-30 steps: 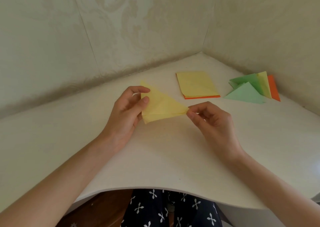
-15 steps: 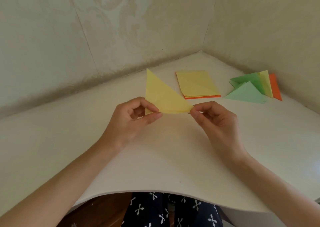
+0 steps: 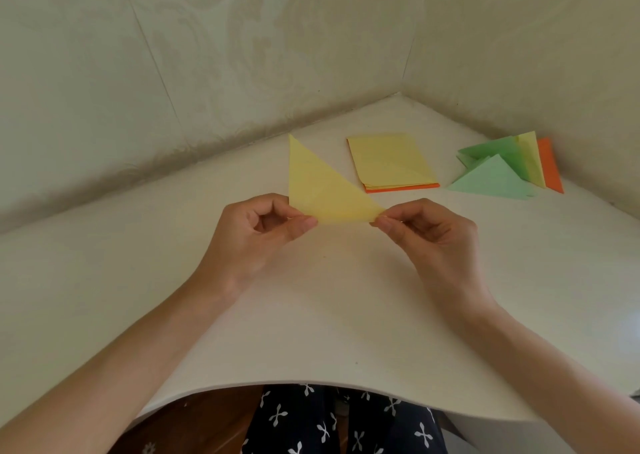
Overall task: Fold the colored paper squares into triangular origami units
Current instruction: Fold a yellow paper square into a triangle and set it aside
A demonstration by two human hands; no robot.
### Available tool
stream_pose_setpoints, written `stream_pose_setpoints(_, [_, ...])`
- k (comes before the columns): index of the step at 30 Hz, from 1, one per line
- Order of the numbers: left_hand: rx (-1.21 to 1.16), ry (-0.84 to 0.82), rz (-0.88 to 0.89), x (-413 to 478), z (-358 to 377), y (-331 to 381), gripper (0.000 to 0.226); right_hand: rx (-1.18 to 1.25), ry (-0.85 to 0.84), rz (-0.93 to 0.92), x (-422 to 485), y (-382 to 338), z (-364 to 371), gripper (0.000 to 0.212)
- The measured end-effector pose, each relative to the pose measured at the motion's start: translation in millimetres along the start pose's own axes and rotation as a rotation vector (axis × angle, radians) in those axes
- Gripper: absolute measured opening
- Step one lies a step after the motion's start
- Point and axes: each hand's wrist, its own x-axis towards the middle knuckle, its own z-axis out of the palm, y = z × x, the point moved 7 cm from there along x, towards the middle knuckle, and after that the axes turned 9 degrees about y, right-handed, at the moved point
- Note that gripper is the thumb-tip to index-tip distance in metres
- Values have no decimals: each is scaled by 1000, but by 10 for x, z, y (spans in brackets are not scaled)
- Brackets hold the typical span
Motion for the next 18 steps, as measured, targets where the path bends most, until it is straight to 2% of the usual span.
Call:
stream_pose_setpoints(4, [-28, 19, -27, 16, -29, -29, 4, 9, -21, 10, 4, -27, 19, 15])
stream_pose_setpoints(9, [-27, 44, -71, 13, -14, -66, 12, 35, 14, 72, 25, 14, 6, 7])
stream_pose_setpoints(15, [-9, 36, -77, 2, 14, -53, 17, -6, 37, 75, 26, 46, -8, 15])
stream_pose_setpoints(18, [-43, 46, -78, 12, 9, -37, 27, -16, 37, 66, 32, 41, -9, 14])
